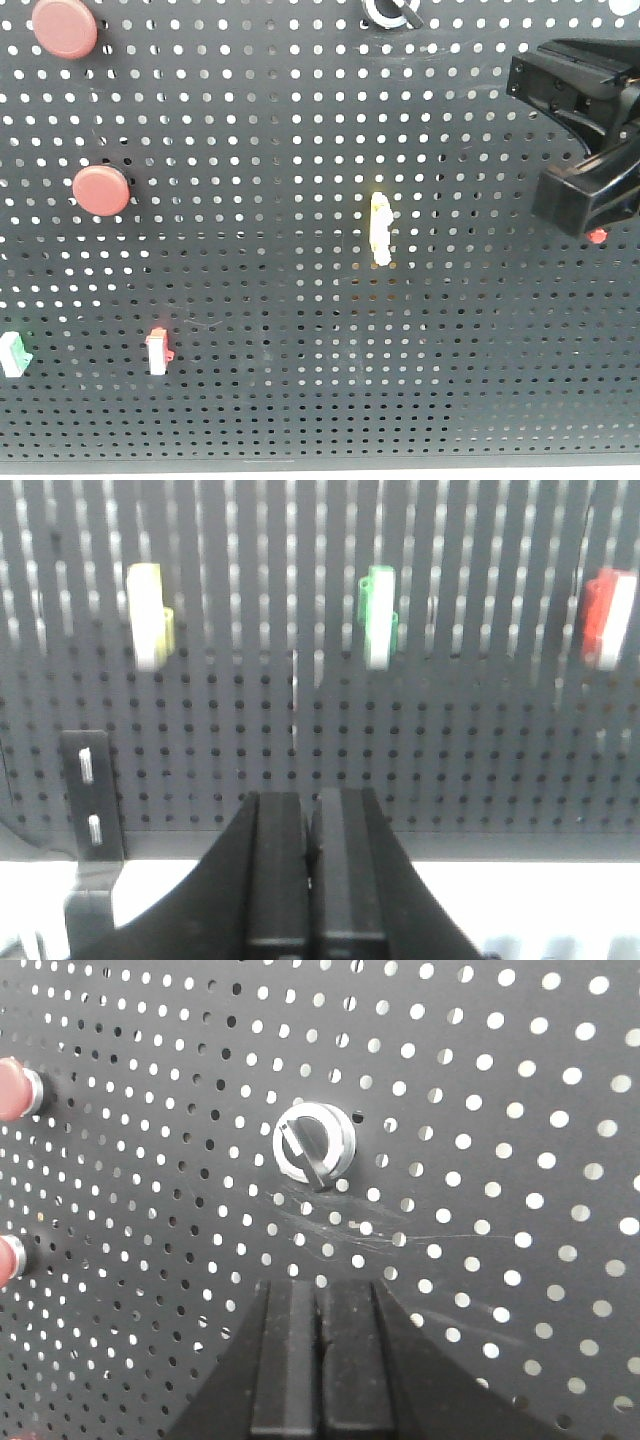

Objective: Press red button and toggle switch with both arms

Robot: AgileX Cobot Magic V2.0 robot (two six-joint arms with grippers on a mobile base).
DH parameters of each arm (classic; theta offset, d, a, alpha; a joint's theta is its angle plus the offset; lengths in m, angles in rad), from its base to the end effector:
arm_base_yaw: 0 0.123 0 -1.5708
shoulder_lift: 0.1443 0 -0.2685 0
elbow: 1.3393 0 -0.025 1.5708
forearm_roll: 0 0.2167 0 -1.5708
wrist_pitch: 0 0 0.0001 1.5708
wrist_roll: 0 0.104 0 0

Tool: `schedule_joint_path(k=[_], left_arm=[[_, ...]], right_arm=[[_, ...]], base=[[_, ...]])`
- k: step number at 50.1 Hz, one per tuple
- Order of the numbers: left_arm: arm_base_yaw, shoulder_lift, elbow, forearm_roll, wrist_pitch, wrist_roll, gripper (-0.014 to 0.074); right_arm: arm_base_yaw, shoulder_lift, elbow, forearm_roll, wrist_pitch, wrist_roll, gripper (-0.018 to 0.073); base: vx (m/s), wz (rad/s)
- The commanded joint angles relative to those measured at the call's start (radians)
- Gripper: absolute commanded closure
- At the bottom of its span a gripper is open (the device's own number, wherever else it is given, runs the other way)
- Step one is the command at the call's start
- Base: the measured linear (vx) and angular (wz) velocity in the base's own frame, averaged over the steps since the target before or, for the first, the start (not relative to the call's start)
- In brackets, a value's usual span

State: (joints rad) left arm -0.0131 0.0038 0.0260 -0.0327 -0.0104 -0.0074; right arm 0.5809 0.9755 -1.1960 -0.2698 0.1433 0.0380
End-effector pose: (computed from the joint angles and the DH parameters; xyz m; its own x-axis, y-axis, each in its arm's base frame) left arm 0.0531 -0.0007 0.2070 0.0672 -0.0410 -0.9969 0.0155 0.9991 -0.0400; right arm 0.1563 0.0978 0.4715 0.2548 -0.1043 -0.9614 -0.4715 0.8546 -0.2177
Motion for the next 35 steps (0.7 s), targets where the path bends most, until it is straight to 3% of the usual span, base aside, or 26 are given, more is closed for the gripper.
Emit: schedule_joint_path(k=[1,35], left_arm=[[0.001,-0.039,0.030,-0.004,-0.008,0.000,0.0594],[0.001,-0.032,0.035,-0.007,0.022,-0.001,0.0594]], right_arm=[[-0.005,-0.017,-0.029,-0.013,-0.076,-0.005,0.0563],[-0.005,-0.017,-0.029,-0.013,-0.071,-0.005,0.0563]], base=[[0.00,0.00],[0.00,0.00]])
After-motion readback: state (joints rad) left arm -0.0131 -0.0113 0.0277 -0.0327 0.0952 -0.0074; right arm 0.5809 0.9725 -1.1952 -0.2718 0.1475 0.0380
